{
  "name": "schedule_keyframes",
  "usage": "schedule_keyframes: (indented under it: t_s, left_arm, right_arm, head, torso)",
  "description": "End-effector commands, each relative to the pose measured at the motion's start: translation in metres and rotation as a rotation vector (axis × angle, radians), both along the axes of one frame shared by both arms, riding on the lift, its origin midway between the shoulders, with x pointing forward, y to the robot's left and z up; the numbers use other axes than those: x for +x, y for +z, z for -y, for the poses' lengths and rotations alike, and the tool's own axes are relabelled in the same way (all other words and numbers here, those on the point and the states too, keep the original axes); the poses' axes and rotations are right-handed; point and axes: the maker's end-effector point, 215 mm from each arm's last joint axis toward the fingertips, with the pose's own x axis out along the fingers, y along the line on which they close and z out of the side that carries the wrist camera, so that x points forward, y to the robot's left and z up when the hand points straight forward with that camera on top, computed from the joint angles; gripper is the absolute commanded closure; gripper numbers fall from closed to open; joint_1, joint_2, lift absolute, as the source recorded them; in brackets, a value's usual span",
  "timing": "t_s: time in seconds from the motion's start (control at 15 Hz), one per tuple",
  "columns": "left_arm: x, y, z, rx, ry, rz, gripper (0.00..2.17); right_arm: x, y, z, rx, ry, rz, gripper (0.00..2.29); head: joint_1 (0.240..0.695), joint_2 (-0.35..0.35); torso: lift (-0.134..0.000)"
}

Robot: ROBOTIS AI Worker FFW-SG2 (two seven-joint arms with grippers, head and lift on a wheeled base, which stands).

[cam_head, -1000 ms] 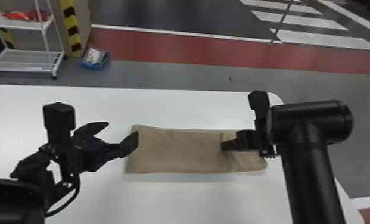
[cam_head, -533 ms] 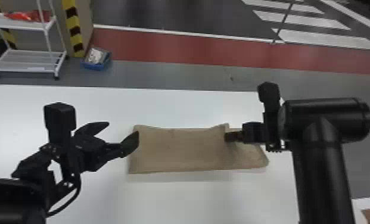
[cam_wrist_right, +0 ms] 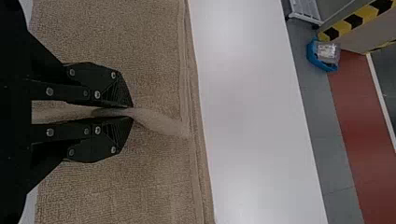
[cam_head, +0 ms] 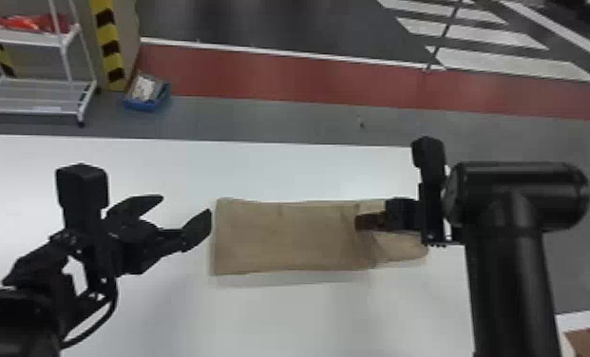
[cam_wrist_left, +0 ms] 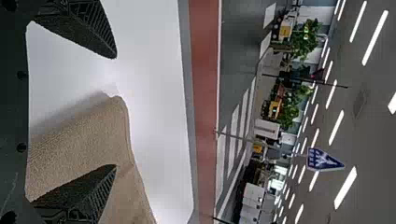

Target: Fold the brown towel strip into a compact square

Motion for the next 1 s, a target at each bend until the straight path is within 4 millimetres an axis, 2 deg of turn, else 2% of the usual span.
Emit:
schedule_keyframes:
  t_s: [0.0, 0.07, 0.13, 0.27, 0.33, 0.4, 0.53, 0.67, 0.73, 0.93]
  left_arm:
    - [0.001, -0.001, -0.003, 0.001, 0.005, -0.002, 0.04]
    - [0.001, -0.001, -0.003, 0.001, 0.006, -0.002, 0.04]
    - [0.001, -0.001, -0.004, 0.001, 0.008, -0.002, 0.04]
    - [0.001, -0.001, -0.006, -0.001, 0.009, -0.002, 0.04]
    - [0.001, -0.001, -0.009, -0.003, 0.011, -0.003, 0.04]
    - [0.0, -0.002, -0.009, -0.005, 0.009, -0.005, 0.04]
    - [0.0, -0.004, -0.007, -0.004, 0.004, -0.006, 0.04]
    - [0.0, -0.004, -0.004, -0.005, -0.001, -0.006, 0.04]
    - [-0.001, -0.004, -0.005, -0.005, 0.001, -0.008, 0.04]
    - [-0.001, -0.006, -0.008, -0.004, 0.007, -0.011, 0.04]
  right_arm:
    - [0.003, 0.004, -0.017, 0.017, 0.023, 0.004, 1.0]
    - [0.011, 0.022, -0.02, 0.027, 0.024, 0.048, 1.0]
    - [0.02, 0.048, -0.015, 0.04, 0.015, 0.111, 1.0]
    - [0.028, 0.088, 0.01, 0.066, -0.024, 0.205, 1.0]
    - [0.023, 0.087, 0.027, 0.075, -0.052, 0.207, 1.0]
    - [0.018, 0.08, 0.031, 0.068, -0.056, 0.191, 1.0]
    - [-0.002, 0.028, 0.035, 0.058, -0.067, 0.073, 1.0]
    - [-0.011, -0.001, 0.032, 0.046, -0.068, 0.0, 1.0]
    - [-0.012, -0.007, 0.03, 0.041, -0.065, -0.019, 1.0]
    - [-0.012, -0.007, 0.033, 0.042, -0.073, -0.019, 1.0]
  head:
    - [0.695, -0.215]
    - [0.695, -0.204]
    - [0.695, -0.196]
    - [0.695, -0.187]
    - [0.695, -0.188]
    - [0.695, -0.194]
    - [0.695, -0.225]
    - [0.695, -0.235]
    - [0.695, -0.238]
    - [0.695, -0.24]
  torso:
    - [-0.124]
    - [-0.124]
    - [-0.124]
    - [-0.124]
    - [-0.124]
    - [-0.124]
    - [-0.124]
    - [-0.124]
    - [-0.124]
    - [-0.124]
